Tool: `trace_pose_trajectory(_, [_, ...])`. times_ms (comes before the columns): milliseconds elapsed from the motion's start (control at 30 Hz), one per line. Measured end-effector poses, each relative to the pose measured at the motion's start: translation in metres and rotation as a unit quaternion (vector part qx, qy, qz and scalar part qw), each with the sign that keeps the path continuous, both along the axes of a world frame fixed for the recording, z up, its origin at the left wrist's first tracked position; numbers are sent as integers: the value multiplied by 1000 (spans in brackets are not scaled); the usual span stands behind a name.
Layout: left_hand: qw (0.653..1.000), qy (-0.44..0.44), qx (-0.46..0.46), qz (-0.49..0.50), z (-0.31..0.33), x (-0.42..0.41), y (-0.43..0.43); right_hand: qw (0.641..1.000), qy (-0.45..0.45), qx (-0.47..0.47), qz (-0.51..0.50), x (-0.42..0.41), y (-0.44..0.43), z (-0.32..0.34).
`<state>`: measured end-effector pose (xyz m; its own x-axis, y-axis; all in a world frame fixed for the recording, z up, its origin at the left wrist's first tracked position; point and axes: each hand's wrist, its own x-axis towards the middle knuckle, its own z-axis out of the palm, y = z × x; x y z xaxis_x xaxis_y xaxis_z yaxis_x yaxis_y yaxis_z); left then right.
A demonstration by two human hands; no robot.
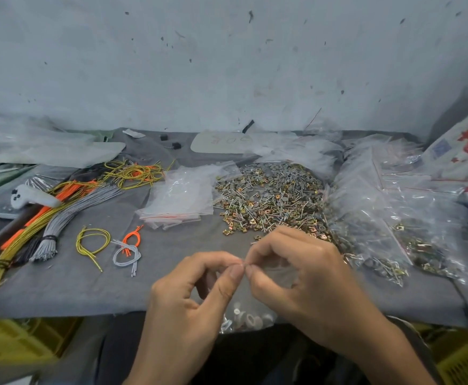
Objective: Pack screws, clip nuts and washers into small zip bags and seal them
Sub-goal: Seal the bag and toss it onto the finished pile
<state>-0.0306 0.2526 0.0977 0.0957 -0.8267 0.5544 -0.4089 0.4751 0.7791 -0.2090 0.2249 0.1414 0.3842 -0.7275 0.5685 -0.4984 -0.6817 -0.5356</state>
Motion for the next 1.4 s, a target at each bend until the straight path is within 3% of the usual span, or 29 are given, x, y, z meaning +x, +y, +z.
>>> trace_pose_trajectory(500, [996,82,15,20,-14,15,-24,996,30,-15,-83,-36,-20,-13])
trace_pose_trajectory(633, [994,104,35,-31,-14,10,-28,996,-2,-11,-91,-39,-24,-18])
trace_pose_trajectory(733, [986,124,70,-86,-18,5,-33,994,-65,54,-72,-42,-24,-24])
trace_pose_trajectory(900, [996,43,34,-72,-18,-26,-41,975,-168,130,-63,-51,-23,-40])
trace_pose_trajectory(1133, [992,24,20,-122,-16,-62,-57,920,-250,302,-28,-80,-15,-67])
trace_pose_trajectory(1267, [984,75,43,-156,-16,-76,-64,894,-282,346,33,-66,-11,-86])
trace_pose_trajectory(1400, [976,117,78,-163,-22,-88,-68,882,-324,340,-42,-54,-9,-108])
